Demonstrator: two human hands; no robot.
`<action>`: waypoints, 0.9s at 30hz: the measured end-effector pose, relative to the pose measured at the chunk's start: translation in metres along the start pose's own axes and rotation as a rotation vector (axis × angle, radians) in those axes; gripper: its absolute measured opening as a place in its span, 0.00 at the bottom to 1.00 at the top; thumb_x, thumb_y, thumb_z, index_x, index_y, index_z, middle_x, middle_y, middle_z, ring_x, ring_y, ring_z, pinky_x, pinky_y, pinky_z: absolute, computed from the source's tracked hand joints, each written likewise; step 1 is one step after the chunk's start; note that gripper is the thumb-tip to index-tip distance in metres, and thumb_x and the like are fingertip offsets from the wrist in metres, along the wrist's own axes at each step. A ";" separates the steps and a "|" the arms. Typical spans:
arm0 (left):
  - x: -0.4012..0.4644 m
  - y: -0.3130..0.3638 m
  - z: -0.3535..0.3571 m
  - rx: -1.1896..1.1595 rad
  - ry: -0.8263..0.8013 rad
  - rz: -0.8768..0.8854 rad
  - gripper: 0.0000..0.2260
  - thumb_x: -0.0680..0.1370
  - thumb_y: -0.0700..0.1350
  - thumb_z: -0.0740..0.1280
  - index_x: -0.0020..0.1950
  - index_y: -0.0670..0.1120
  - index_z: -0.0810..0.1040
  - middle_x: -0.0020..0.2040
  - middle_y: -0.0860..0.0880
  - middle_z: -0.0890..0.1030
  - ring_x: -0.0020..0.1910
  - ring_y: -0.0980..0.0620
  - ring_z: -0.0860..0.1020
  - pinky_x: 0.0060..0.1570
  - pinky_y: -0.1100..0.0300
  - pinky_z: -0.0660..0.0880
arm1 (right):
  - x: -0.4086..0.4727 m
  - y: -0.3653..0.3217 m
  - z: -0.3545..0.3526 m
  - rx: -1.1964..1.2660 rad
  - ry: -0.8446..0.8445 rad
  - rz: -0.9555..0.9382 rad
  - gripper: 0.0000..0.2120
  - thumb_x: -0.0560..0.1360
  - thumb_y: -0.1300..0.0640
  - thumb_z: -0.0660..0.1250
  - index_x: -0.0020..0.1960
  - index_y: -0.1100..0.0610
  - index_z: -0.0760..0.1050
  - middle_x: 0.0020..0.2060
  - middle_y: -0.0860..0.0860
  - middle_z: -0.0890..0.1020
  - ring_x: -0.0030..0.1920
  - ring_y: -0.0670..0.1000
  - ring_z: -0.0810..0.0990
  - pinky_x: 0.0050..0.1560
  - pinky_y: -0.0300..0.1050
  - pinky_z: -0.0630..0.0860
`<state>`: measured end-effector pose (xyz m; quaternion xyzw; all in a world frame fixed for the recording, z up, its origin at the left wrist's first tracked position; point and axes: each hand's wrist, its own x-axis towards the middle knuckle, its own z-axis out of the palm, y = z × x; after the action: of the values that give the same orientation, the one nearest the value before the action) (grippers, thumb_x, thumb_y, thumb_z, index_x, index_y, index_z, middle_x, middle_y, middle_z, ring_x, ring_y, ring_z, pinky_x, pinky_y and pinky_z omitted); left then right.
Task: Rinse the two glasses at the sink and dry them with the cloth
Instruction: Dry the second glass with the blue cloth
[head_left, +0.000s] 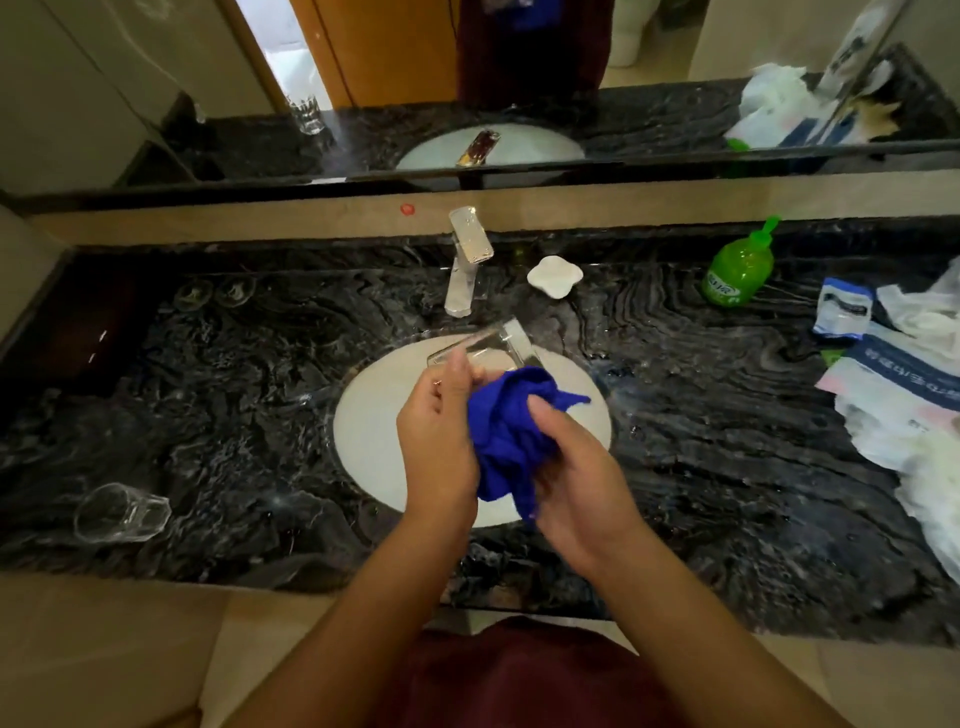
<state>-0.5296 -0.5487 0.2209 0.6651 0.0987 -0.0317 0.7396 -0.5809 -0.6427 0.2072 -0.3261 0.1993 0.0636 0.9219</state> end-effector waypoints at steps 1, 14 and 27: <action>-0.001 -0.004 -0.007 0.080 0.026 0.039 0.15 0.84 0.52 0.63 0.43 0.45 0.80 0.36 0.51 0.83 0.36 0.54 0.80 0.38 0.59 0.76 | 0.000 0.003 0.001 -0.077 0.012 -0.014 0.24 0.75 0.51 0.72 0.67 0.63 0.77 0.63 0.60 0.83 0.67 0.59 0.80 0.70 0.56 0.73; 0.019 -0.007 -0.139 0.363 -0.241 0.192 0.12 0.82 0.46 0.67 0.42 0.41 0.79 0.37 0.46 0.85 0.39 0.50 0.86 0.42 0.59 0.81 | 0.010 0.026 0.052 -0.363 0.164 -0.105 0.18 0.70 0.45 0.72 0.53 0.56 0.82 0.48 0.57 0.87 0.49 0.53 0.84 0.55 0.53 0.79; 0.059 -0.060 -0.318 1.120 -0.153 0.320 0.19 0.78 0.63 0.61 0.42 0.51 0.82 0.37 0.55 0.83 0.41 0.52 0.80 0.40 0.51 0.78 | 0.071 0.063 0.091 -0.614 0.161 0.052 0.11 0.69 0.53 0.67 0.45 0.59 0.73 0.34 0.54 0.78 0.35 0.50 0.77 0.40 0.49 0.72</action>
<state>-0.5153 -0.2356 0.1205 0.9569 -0.0882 -0.0148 0.2762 -0.5023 -0.5380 0.2064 -0.5879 0.2516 0.1182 0.7597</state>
